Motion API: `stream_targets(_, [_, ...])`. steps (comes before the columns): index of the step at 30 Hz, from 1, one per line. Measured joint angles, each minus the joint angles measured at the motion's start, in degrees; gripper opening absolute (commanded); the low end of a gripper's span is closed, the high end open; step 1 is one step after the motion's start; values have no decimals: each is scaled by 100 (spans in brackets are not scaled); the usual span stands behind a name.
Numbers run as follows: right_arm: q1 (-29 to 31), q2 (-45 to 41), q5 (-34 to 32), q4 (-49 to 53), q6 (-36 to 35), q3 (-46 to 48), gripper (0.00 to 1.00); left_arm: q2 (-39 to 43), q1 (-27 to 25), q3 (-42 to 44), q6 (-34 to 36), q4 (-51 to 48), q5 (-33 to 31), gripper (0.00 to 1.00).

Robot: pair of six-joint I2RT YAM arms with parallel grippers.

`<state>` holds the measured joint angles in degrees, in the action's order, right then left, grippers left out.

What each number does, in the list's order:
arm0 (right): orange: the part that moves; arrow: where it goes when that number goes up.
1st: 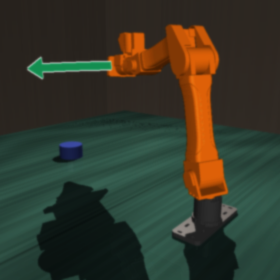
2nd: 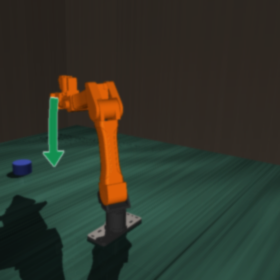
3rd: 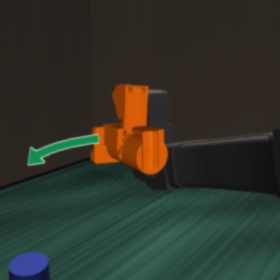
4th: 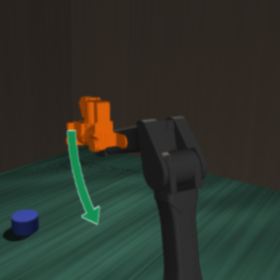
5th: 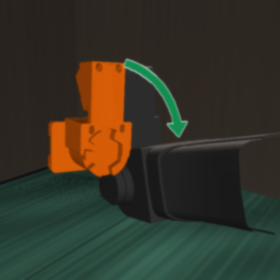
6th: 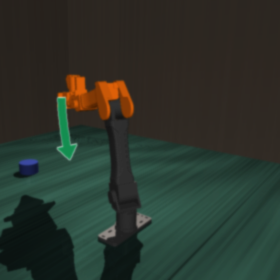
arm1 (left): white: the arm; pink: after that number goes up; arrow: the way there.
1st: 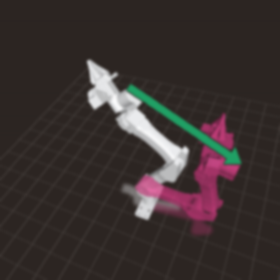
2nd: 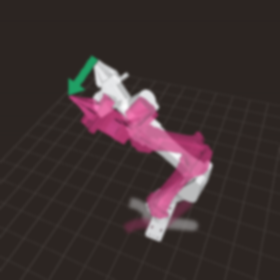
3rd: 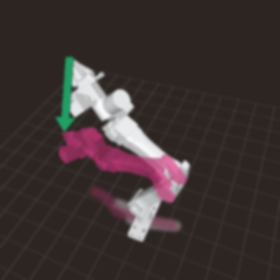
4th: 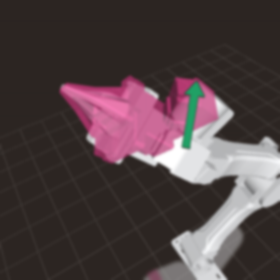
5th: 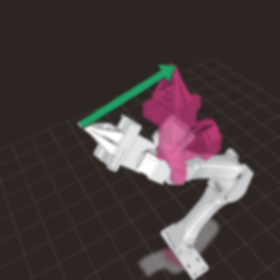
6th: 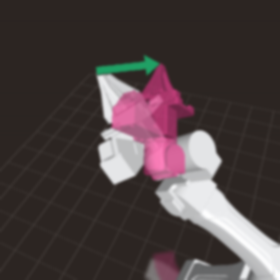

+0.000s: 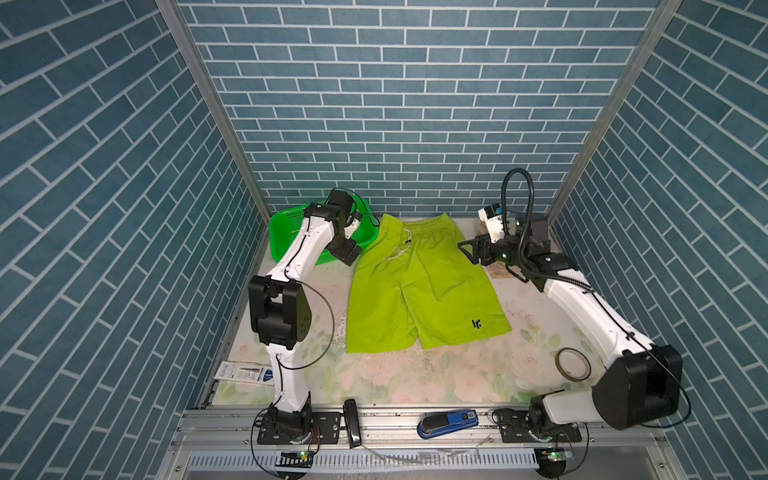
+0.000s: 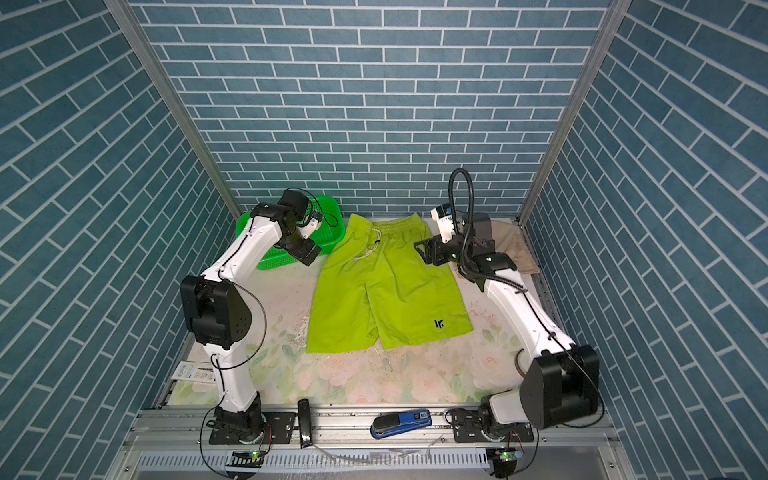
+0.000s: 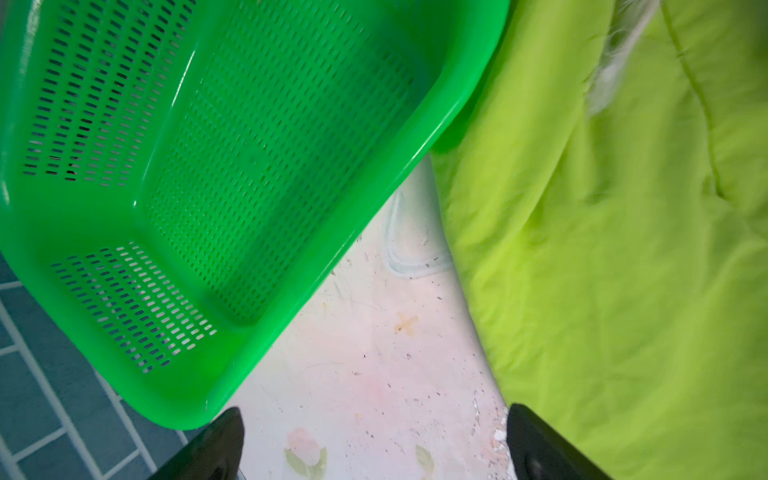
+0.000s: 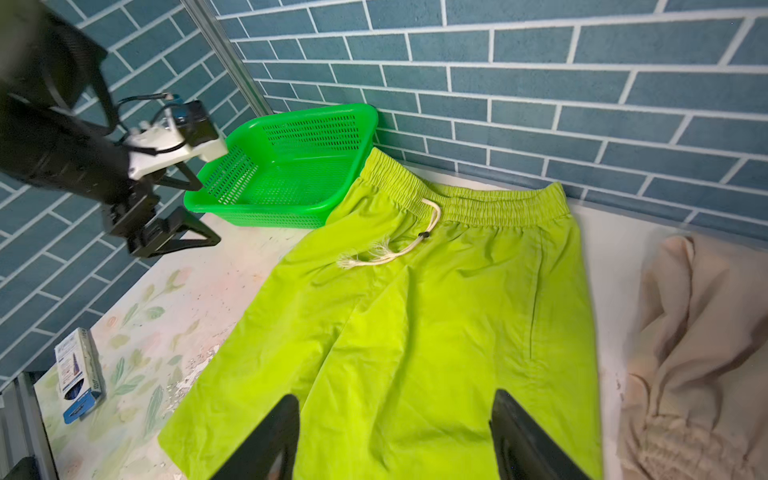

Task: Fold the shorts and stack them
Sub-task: 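Release the waistband and draw both grippers back from the flat shorts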

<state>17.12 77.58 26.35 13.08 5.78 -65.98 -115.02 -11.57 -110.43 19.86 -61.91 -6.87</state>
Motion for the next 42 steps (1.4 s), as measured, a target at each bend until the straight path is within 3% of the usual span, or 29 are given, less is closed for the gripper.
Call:
stream_targets(7, [31, -942, -28, -160, 302, 1351, 72, -393, 404, -22, 90, 282, -111, 100])
stream_targets(11, [59, -1139, -20, -382, 496, 1676, 71, -479, 448, -50, 153, 581, -142, 100])
stream_targets(16, [138, -1191, -20, -660, 651, 1912, 70, -1058, 472, -549, 195, 715, -129, 92])
stream_targets(19, [195, -1213, -26, -804, 651, 1950, 70, -1464, 525, -863, 201, 640, -118, 79])
stream_targets(22, [212, -1259, -48, -944, 660, 2059, 70, -1705, 592, -988, 177, 470, -72, 59])
stream_targets(26, [223, -1257, -61, -1023, 693, 2142, 70, -1744, 614, -1058, 214, 295, -57, 45])
stream_targets(29, [227, -1252, -61, -1075, 704, 2153, 70, -1753, 614, -1121, -44, 138, 4, 41])
stream_targets(36, [238, -1180, -63, -1182, 706, 2190, 69, -1722, 619, -1064, -870, 55, 74, 44])
stream_targets(39, [264, -1180, -116, -1121, 702, 2218, 69, -1740, 614, -1115, -1169, -13, -133, 44])
stream_targets(42, [330, -1189, -251, -994, 684, 2221, 69, -2017, 634, -1720, -1488, -317, -461, 47])
